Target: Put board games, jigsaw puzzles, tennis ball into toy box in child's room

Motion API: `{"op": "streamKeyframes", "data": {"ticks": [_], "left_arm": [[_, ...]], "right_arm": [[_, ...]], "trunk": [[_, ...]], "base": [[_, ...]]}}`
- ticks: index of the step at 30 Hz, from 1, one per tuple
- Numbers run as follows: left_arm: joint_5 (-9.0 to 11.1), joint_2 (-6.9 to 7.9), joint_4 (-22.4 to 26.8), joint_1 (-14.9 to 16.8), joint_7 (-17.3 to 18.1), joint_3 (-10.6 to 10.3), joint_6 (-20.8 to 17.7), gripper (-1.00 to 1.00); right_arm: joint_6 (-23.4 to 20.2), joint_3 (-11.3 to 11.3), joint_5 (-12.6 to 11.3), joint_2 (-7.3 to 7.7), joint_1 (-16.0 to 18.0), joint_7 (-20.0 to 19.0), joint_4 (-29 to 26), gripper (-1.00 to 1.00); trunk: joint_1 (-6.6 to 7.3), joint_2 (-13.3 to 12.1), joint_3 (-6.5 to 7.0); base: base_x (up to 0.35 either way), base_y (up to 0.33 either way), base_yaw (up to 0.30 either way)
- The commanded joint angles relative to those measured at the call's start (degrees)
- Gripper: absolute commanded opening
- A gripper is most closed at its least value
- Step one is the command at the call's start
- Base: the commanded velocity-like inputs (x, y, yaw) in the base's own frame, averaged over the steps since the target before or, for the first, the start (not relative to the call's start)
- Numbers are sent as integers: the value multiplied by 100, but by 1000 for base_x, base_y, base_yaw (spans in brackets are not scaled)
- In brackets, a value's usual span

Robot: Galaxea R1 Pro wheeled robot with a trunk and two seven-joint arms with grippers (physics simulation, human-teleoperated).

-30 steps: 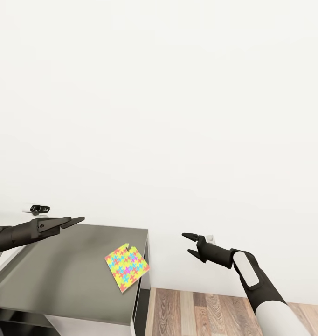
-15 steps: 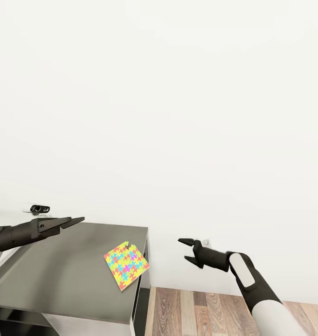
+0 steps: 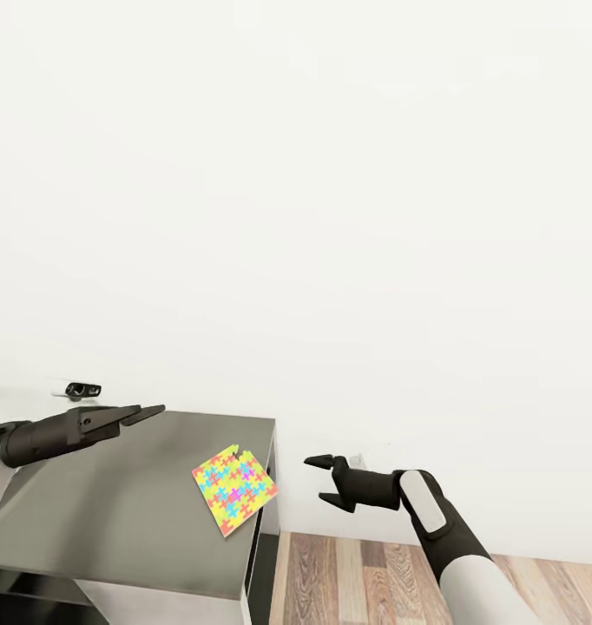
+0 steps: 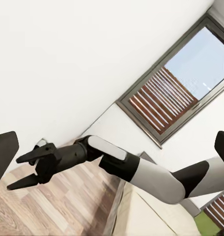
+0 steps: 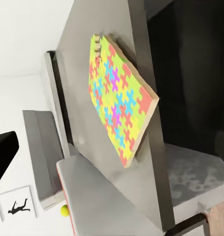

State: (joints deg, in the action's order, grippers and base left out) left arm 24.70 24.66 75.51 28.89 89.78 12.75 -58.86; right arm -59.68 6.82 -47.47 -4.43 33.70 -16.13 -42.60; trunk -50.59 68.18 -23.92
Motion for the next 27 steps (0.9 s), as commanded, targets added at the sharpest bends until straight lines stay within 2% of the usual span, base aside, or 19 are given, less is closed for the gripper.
{"op": "streamKeyframes", "data": {"ticks": [1, 2, 3, 4, 6, 7, 9, 12, 15, 22, 27], "left_arm": [[-49, -46, 6, 18, 22, -26, -61, 100], [-193, -155, 26, 42, -31, -97, -74, 100], [-358, -273, 53, 61, -227, -167, -104, 100], [-439, -334, 67, 71, -321, -197, -114, 100], [-708, -584, 47, 149, -609, -292, -114, 100], [-767, -648, 30, 193, -664, -313, -114, 100], [-1026, -852, -11, 430, -844, -386, -114, 100], [-1301, -951, -20, 631, -941, -428, -114, 100], [-1410, -994, -36, 699, -973, -452, -114, 100], [-1468, -1018, -14, 730, -996, -461, -114, 100], [-1468, -1016, -3, 732, -997, -458, -114, 100]], "right_arm": [[-32, 34, 56, -5, 5, -44, 1, 100], [-32, 36, 55, -2, 5, -36, 0, 100], [-32, 37, 58, 0, 5, -31, -1, 100], [-32, 37, 59, 2, 5, -29, -2, 100], [-32, 38, 61, 17, 5, -25, -2, 100], [-32, 38, 61, 21, 5, -24, -2, 100], [-32, 38, 64, 37, 7, -23, -3, 100], [-32, 42, 73, 48, 32, -16, -1, 100], [-32, 40, 87, 49, 98, -17, 7, 100], [-32, 38, 97, 45, 159, -35, 18, 100], [-32, 38, 98, 40, 163, -39, 8, 100]], "trunk": [[-23, 46, -25], [-45, 86, -43], [-67, 126, -61], [-89, 166, -79], [-133, 247, -115], [-155, 287, -133], [-176, 327, -151], [-176, 327, -151], [-176, 327, -151], [-176, 327, -151], [-176, 327, -151]], "base": [[0, 0, 0], [0, 0, 0], [0, 0, 0], [0, 0, 0], [0, 0, 0], [0, 0, 0], [0, 0, 0], [0, 0, 0], [0, 0, 0], [0, 1, 0], [0, 147, 0]]}}
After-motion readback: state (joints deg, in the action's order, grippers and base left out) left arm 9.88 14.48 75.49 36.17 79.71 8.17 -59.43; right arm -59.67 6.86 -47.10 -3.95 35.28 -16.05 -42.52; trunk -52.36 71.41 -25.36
